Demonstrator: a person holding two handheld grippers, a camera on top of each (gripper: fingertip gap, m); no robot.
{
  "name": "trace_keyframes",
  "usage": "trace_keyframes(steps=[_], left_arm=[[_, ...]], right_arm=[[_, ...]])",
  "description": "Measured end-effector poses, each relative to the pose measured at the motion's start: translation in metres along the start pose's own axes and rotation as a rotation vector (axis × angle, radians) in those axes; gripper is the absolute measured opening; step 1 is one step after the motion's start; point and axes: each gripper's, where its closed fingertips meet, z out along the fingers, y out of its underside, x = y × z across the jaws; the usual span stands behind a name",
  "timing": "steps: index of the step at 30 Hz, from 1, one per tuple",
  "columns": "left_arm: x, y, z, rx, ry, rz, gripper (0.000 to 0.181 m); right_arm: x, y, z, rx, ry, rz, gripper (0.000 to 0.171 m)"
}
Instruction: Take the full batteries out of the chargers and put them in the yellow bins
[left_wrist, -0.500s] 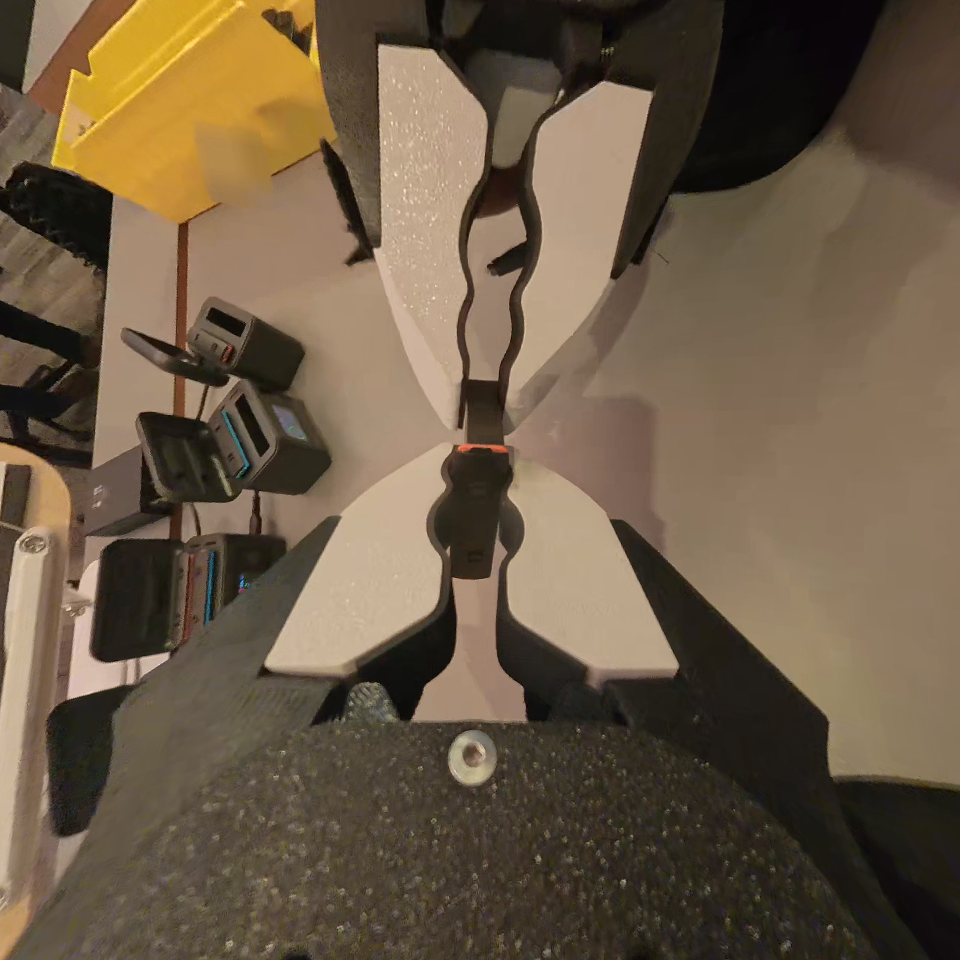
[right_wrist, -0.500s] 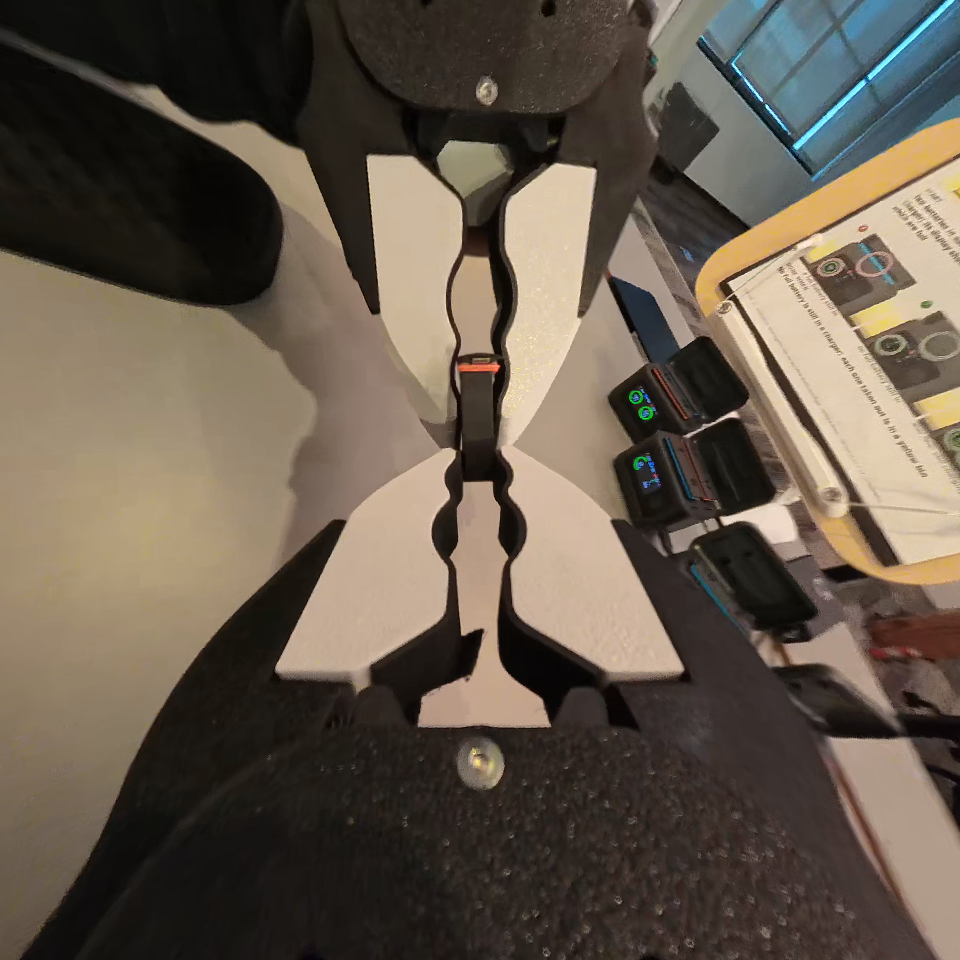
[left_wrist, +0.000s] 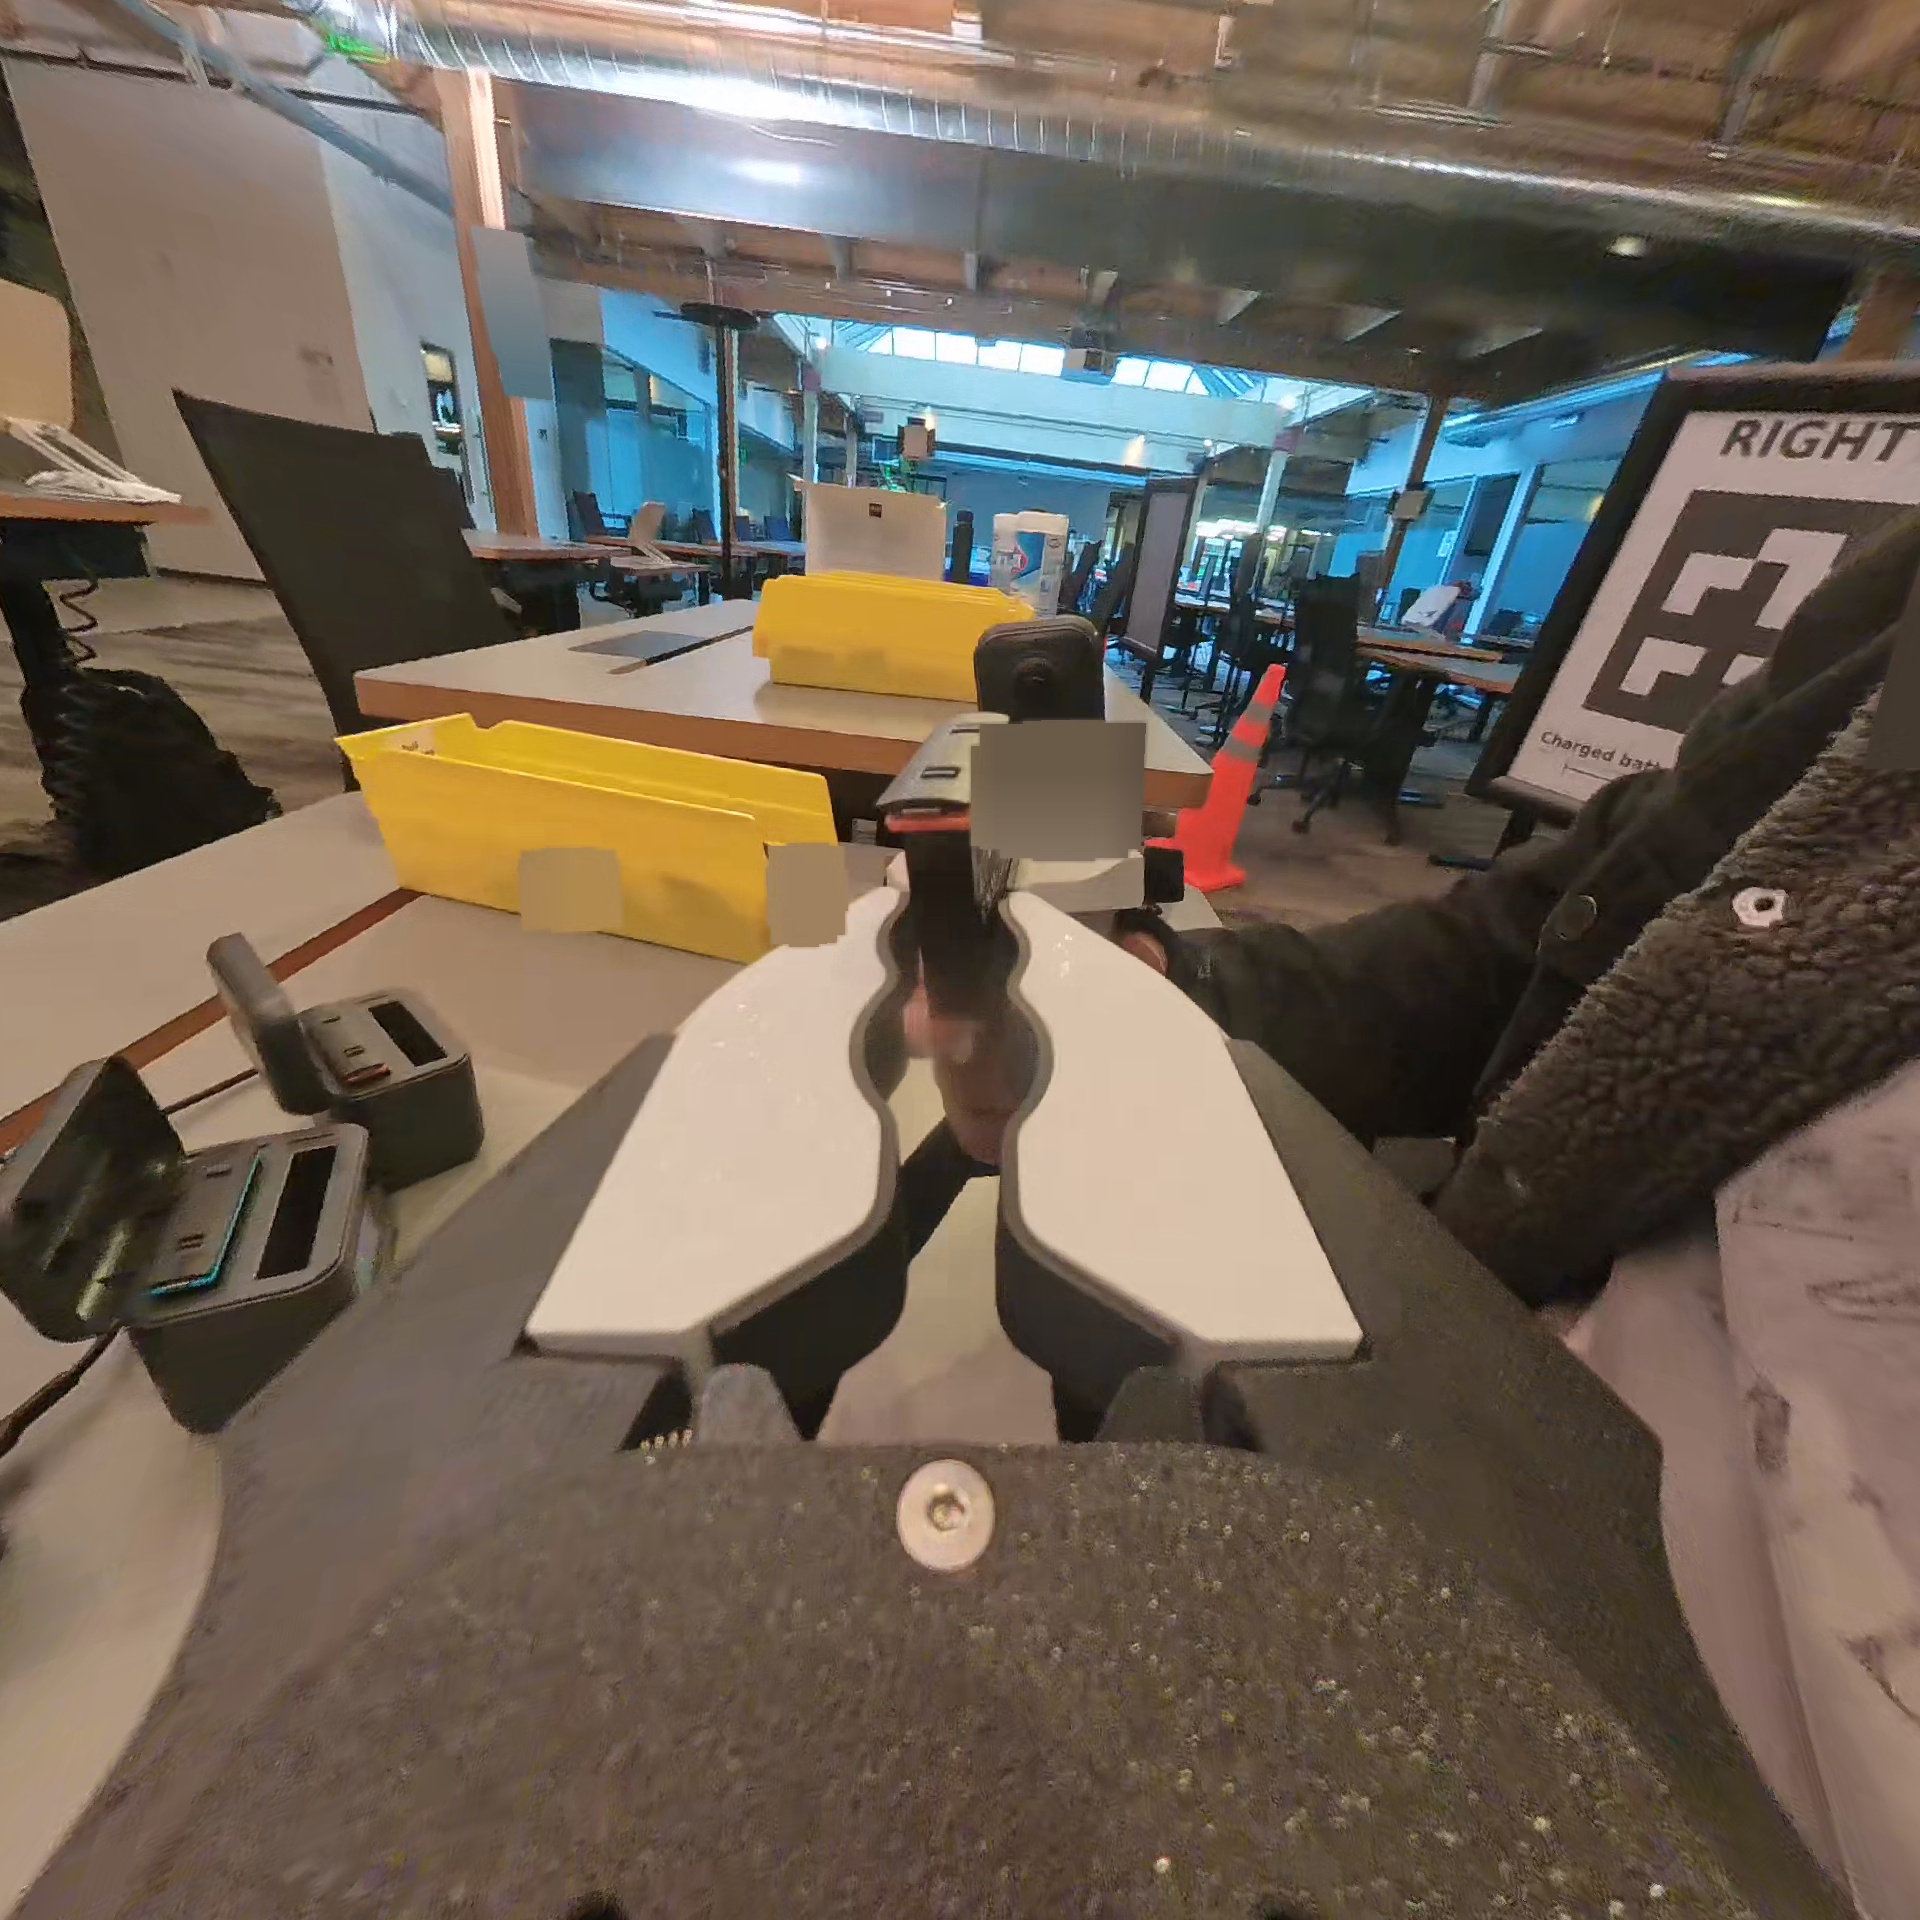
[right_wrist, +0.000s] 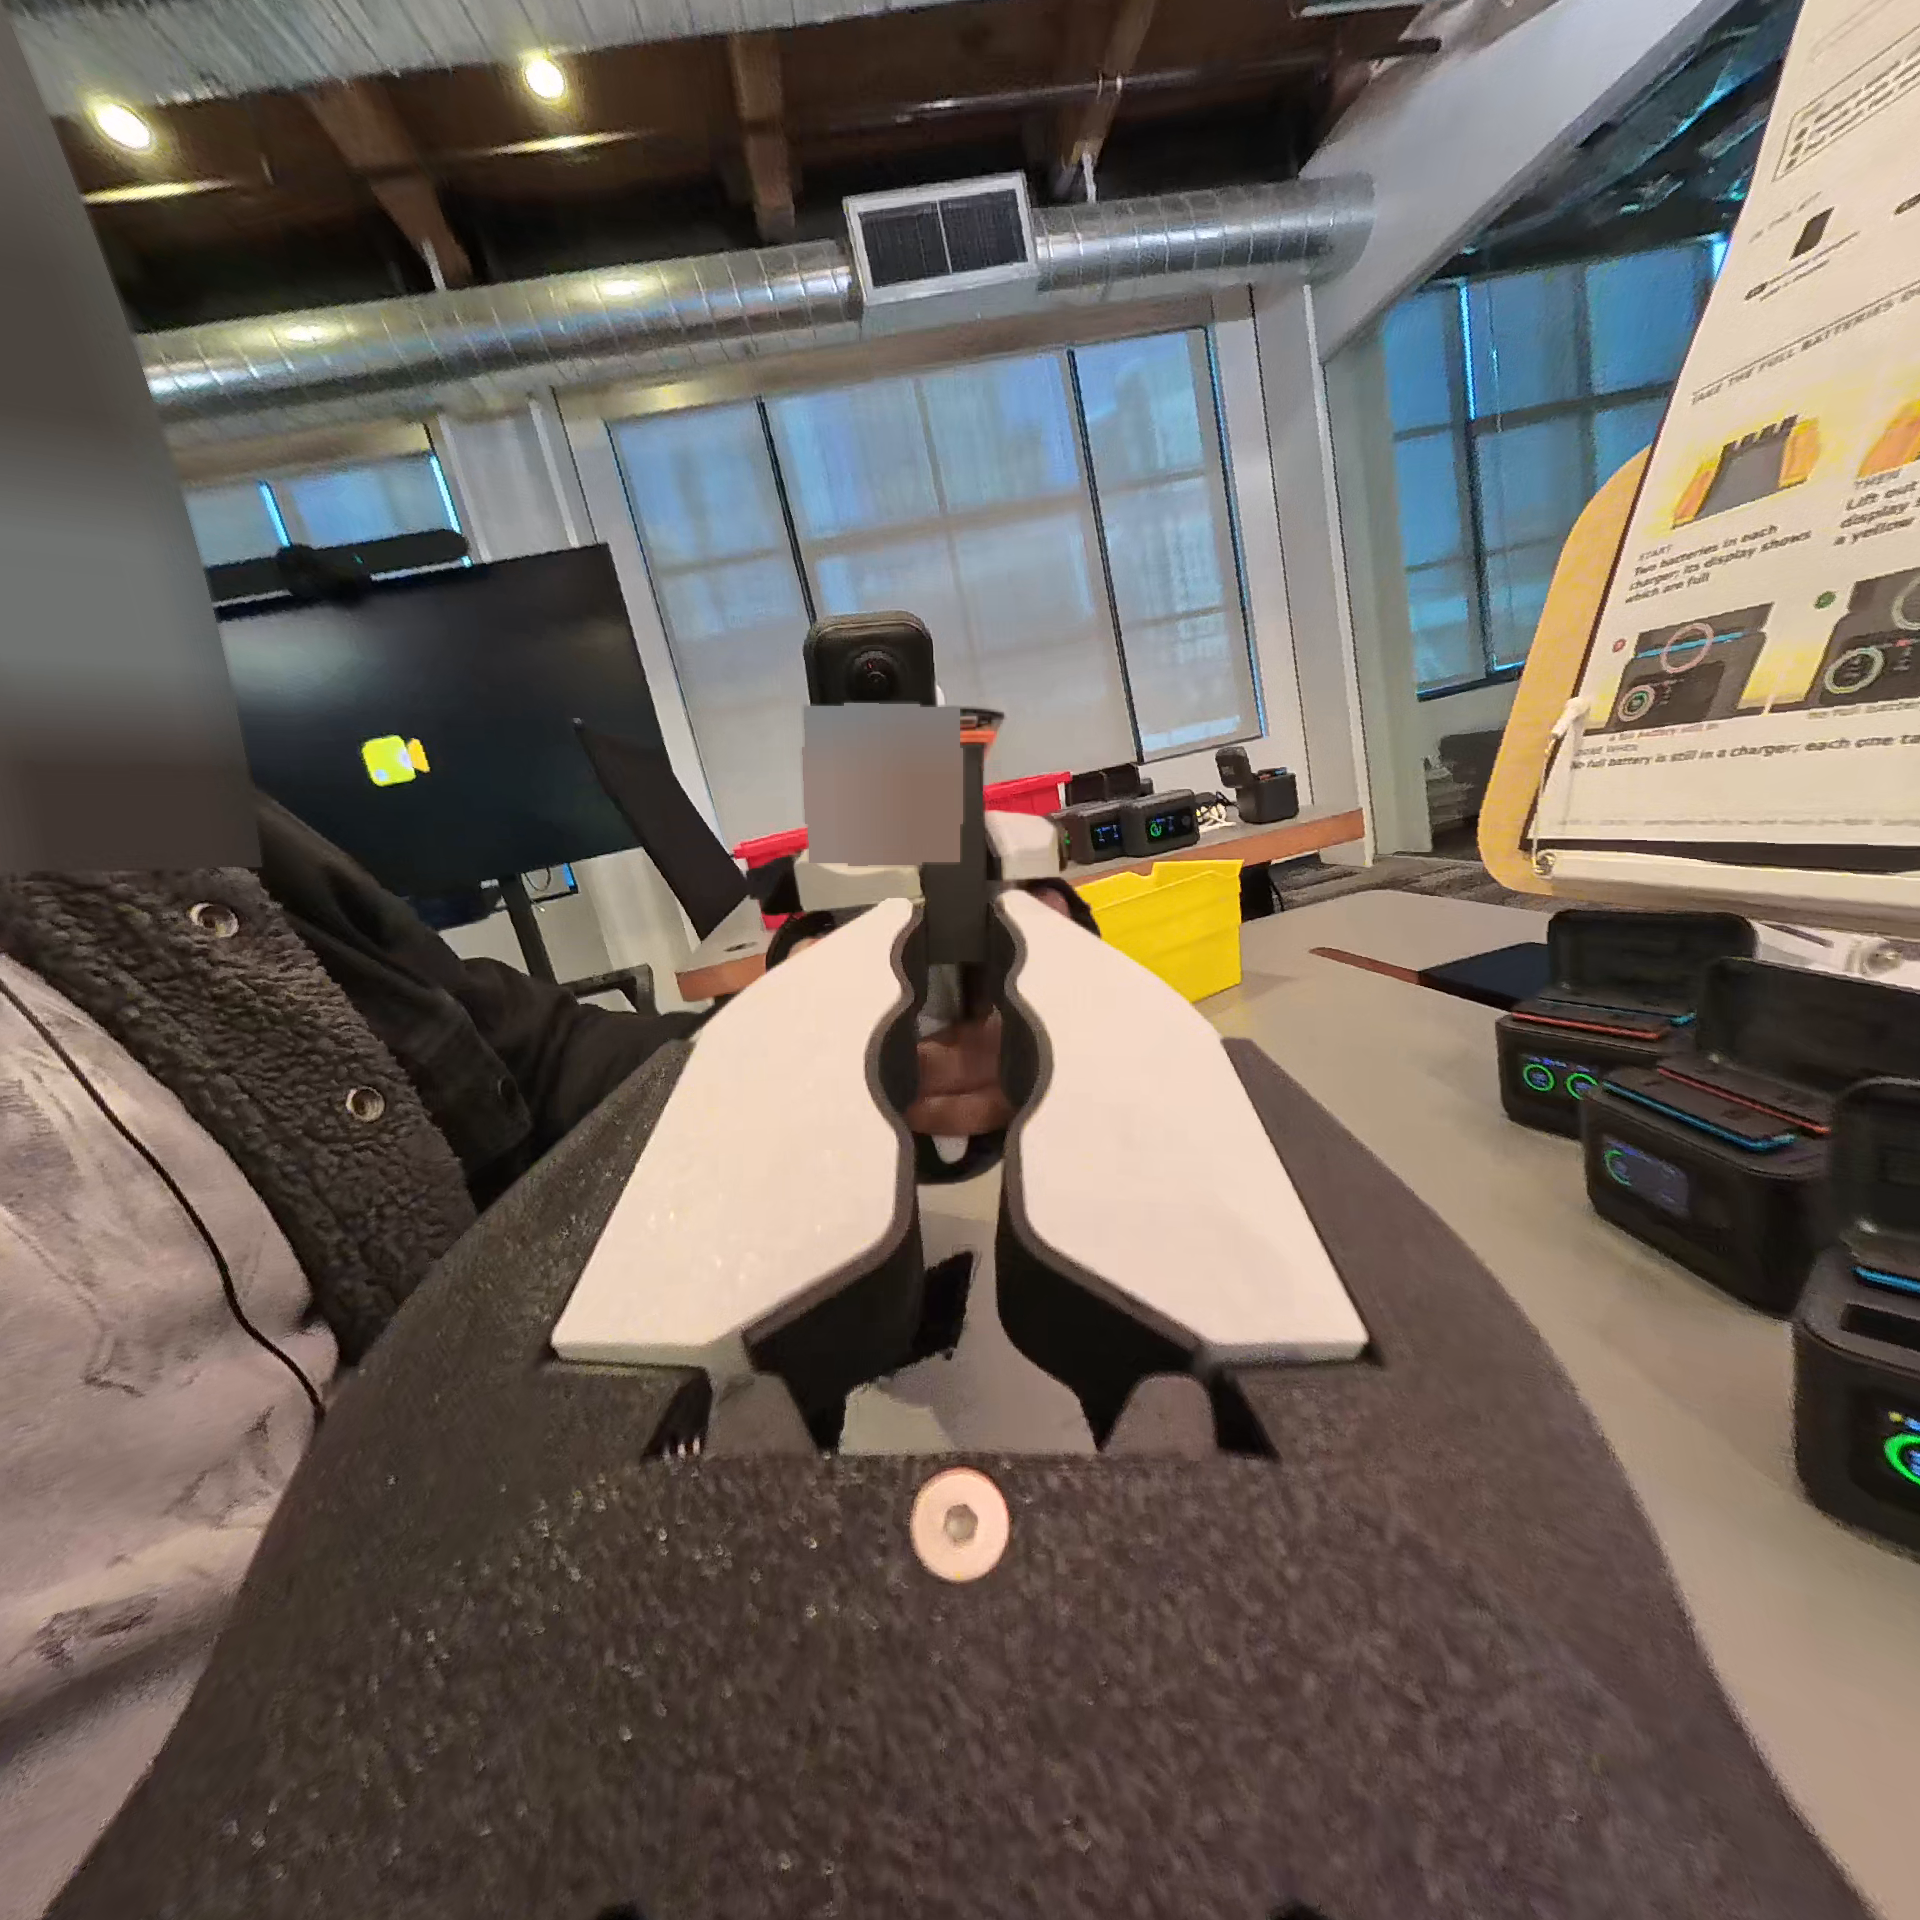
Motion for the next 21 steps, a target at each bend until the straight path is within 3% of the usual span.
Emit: trace_keyframes(steps=[5,7,14,21], left_arm=[[-0.003,0.013,-0.001,-0.082,-0.011,0.010,0.011],[-0.007,0.023,-0.003,-0.152,-0.042,0.080,0.011],[-0.022,0.065,-0.001,-0.399,-0.158,0.294,0.011],[-0.031,0.080,-0.006,-0.492,-0.213,0.375,0.011]], right_arm=[[0.010,0.011,-0.007,-0.212,0.031,-0.082,0.014],[0.019,0.010,-0.014,-0.373,0.081,-0.242,0.023],[0.031,0.035,-0.020,-1.009,0.047,-0.735,0.021],[0.039,0.058,-0.020,-1.196,-0.040,-0.816,0.015]])
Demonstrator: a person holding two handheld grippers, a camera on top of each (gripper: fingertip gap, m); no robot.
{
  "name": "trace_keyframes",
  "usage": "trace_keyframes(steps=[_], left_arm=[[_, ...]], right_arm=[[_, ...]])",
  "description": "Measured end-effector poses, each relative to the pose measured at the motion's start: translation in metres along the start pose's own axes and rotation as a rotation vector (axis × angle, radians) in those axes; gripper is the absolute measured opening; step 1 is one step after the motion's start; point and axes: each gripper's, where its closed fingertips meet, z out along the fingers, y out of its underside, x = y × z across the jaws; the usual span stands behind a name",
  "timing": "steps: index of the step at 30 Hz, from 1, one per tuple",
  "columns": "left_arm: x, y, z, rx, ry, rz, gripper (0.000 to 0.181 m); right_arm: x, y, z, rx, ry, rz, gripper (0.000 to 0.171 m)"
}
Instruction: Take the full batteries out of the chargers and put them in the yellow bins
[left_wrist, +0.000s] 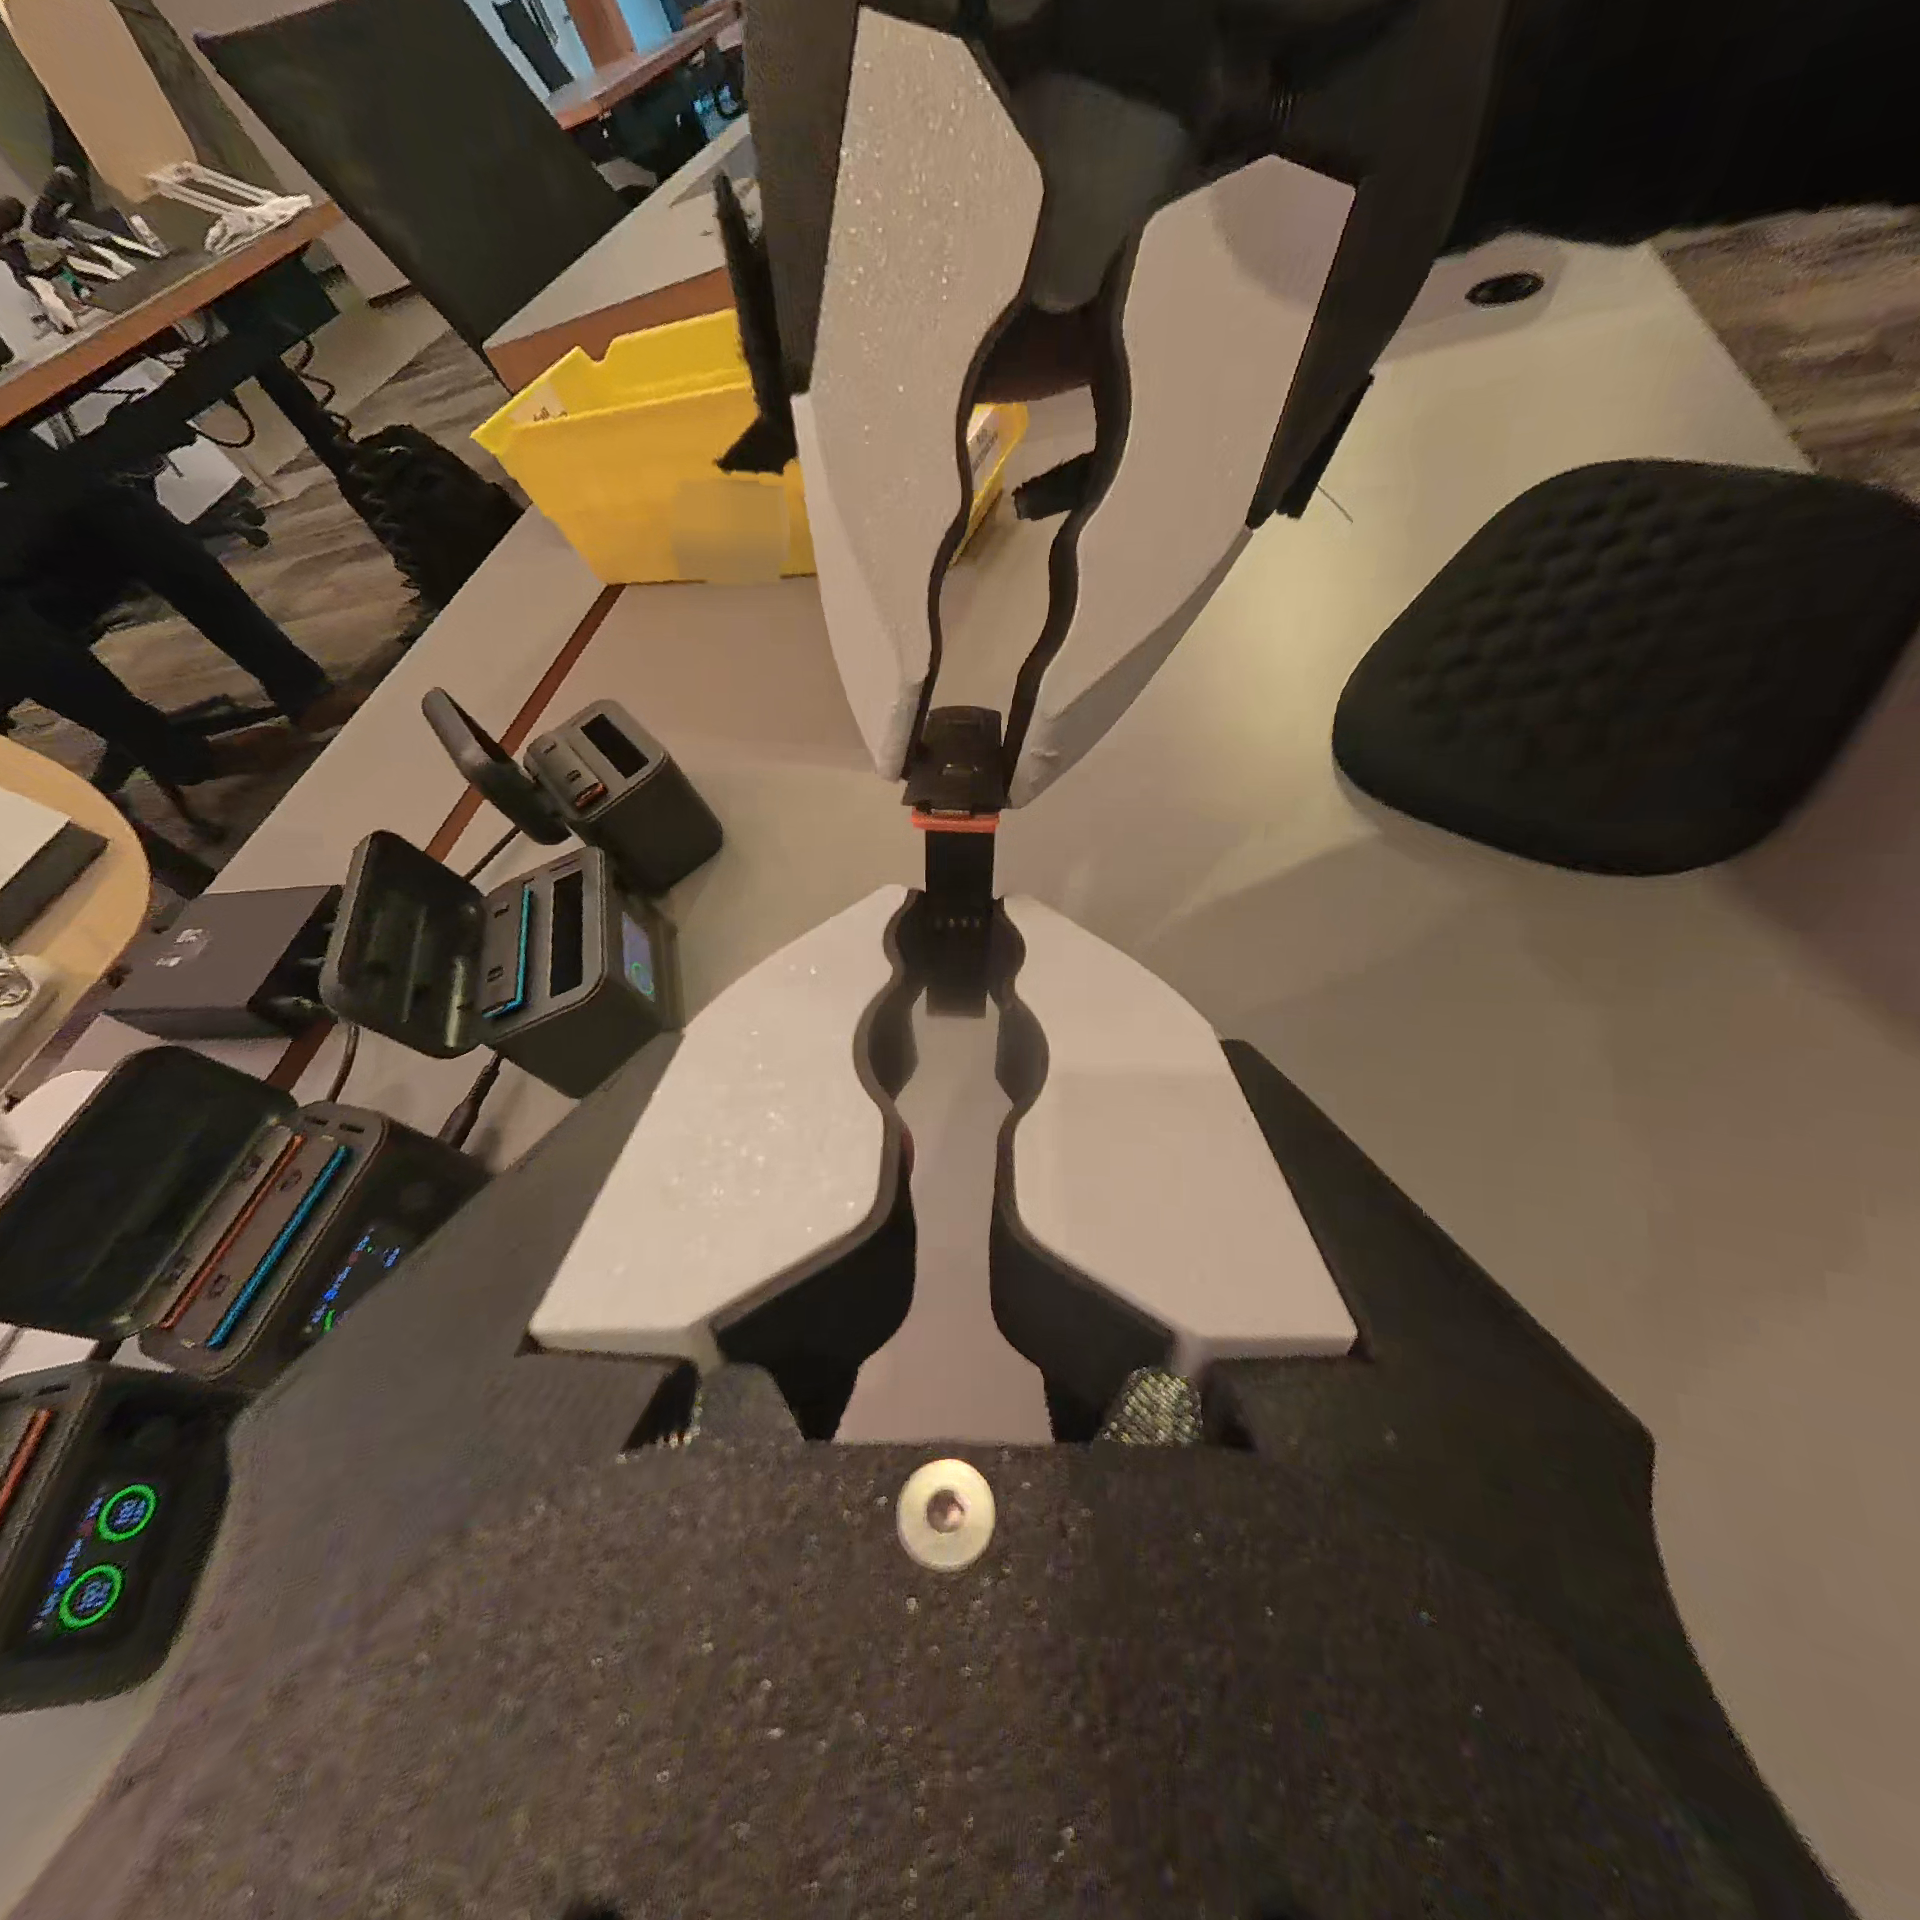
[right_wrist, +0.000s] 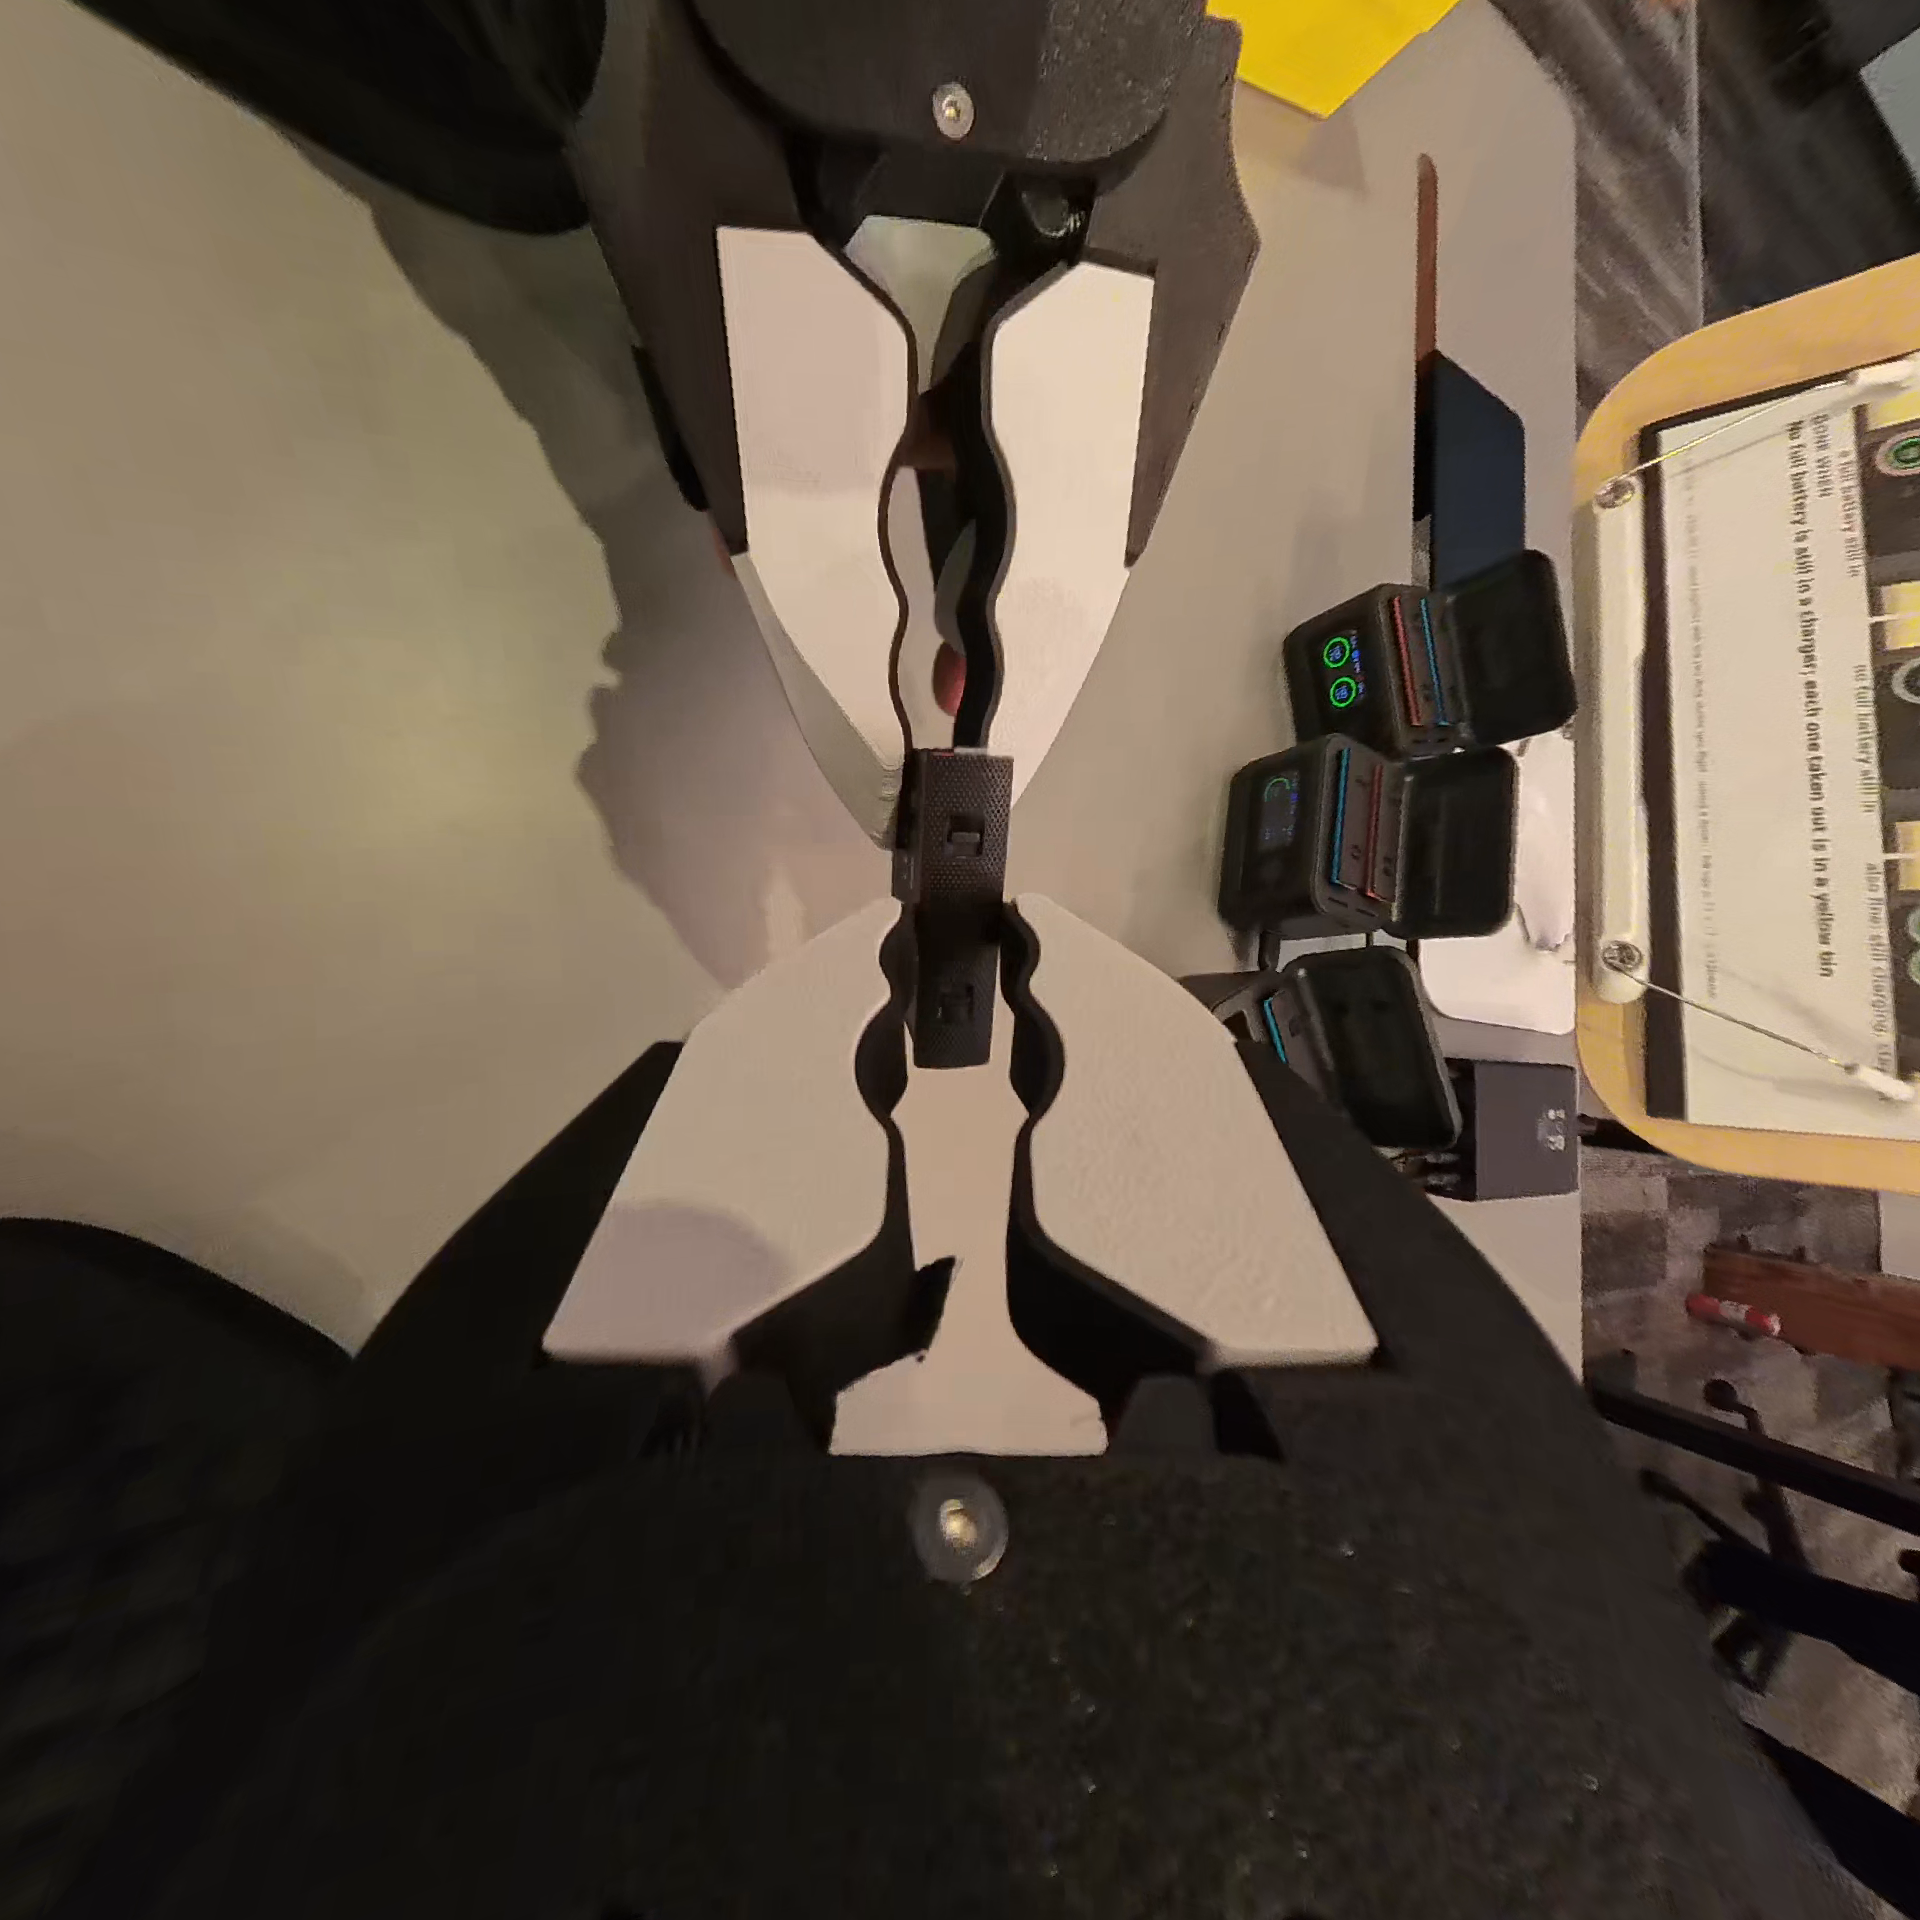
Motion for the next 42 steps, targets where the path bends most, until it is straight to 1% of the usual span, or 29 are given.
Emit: trace_keyframes(steps=[3,5,7,10,12,14,16,20,23,30,37,39,42], left_arm=[[-0.003,0.003,0.002,-0.007,-0.022,0.008,0.011],[-0.009,0.001,0.002,0.022,-0.041,-0.048,0.012],[-0.026,0.004,-0.001,0.035,-0.103,-0.109,0.024],[-0.043,0.015,-0.008,0.047,-0.142,-0.184,0.018],[-0.057,0.023,-0.013,0.056,-0.205,-0.204,0.011],[-0.073,0.031,-0.019,0.067,-0.292,-0.224,0.001],[-0.085,0.037,-0.025,0.078,-0.366,-0.244,0.000],[-0.101,0.043,-0.034,0.090,-0.479,-0.262,0.000],[-0.108,0.044,-0.039,0.102,-0.540,-0.263,0.000],[-0.110,0.047,-0.038,0.097,-0.556,-0.254,0.000],[-0.111,0.048,-0.037,0.091,-0.565,-0.238,0.000],[-0.111,0.049,-0.037,0.090,-0.565,-0.239,0.000],[-0.110,0.049,-0.036,0.087,-0.563,-0.236,0.000]], right_arm=[[0.003,0.003,0.002,-0.024,-0.021,-0.045,0.014],[0.013,0.005,0.001,-0.030,-0.037,-0.064,0.014],[0.033,0.016,0.001,-0.069,-0.041,-0.088,0.014],[0.073,0.038,0.005,-0.123,-0.046,-0.103,0.014],[0.097,0.057,0.014,-0.183,-0.056,-0.149,0.014],[0.113,0.072,0.026,-0.224,-0.093,-0.172,0.014],[0.122,0.085,0.038,-0.256,-0.136,-0.195,0.014],[0.122,0.099,0.058,-0.278,-0.235,-0.216,0.014],[0.119,0.106,0.065,-0.299,-0.294,-0.238,0.014],[0.116,0.115,0.071,-0.338,-0.379,-0.271,0.014],[0.106,0.124,0.086,-0.367,-0.382,-0.253,0.015],[0.107,0.121,0.085,-0.360,-0.368,-0.227,0.018],[0.110,0.116,0.081,-0.341,-0.348,-0.170,0.017]])
